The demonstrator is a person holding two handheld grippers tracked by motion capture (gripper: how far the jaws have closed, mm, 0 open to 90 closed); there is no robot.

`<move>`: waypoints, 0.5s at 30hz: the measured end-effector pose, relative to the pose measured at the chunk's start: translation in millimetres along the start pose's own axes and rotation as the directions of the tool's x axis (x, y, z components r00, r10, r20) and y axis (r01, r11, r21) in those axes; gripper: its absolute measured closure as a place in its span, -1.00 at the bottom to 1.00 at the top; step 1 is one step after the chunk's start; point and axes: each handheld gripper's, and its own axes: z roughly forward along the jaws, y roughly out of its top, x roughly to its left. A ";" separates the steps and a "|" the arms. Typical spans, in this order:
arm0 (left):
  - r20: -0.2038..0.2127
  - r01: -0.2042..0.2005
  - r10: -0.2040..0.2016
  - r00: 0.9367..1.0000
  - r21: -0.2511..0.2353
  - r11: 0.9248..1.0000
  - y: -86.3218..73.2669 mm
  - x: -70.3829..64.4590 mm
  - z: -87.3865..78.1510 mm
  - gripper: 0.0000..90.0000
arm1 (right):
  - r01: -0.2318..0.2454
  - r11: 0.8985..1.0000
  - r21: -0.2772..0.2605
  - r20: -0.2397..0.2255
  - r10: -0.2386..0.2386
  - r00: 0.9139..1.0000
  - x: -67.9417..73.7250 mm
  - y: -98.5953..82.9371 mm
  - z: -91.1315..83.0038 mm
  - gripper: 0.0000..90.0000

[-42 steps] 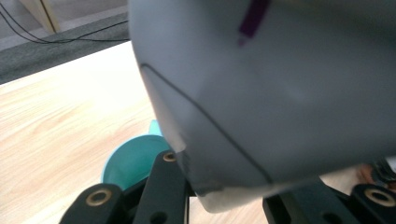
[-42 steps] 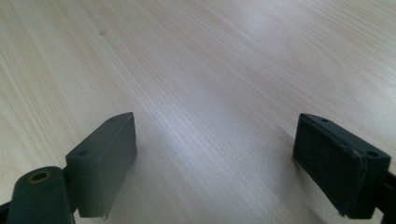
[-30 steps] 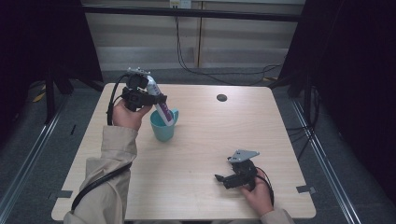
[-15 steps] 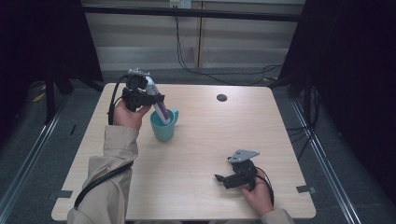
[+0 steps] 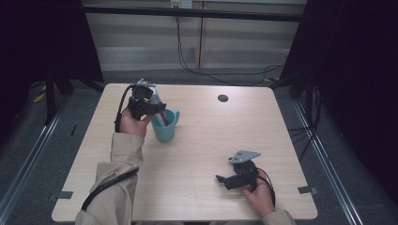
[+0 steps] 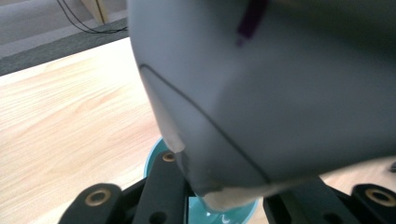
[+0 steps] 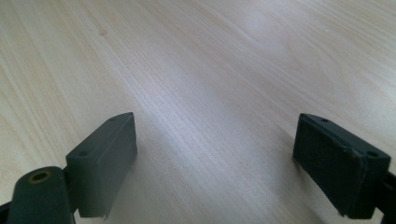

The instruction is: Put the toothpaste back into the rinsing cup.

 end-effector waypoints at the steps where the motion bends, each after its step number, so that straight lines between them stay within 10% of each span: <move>1: -0.003 -0.003 0.003 1.000 0.003 1.000 -2.3 -0.8 2.0 0.69 | 0.000 1.000 0.000 0.000 0.000 1.000 0.0 0.0 0.0 -0.71; 15: -0.039 -0.022 0.024 0.999 0.043 0.999 -19.2 -5.5 18.9 0.68 | 0.002 1.000 0.000 -0.001 -0.002 1.000 0.0 -0.2 -0.1 -0.71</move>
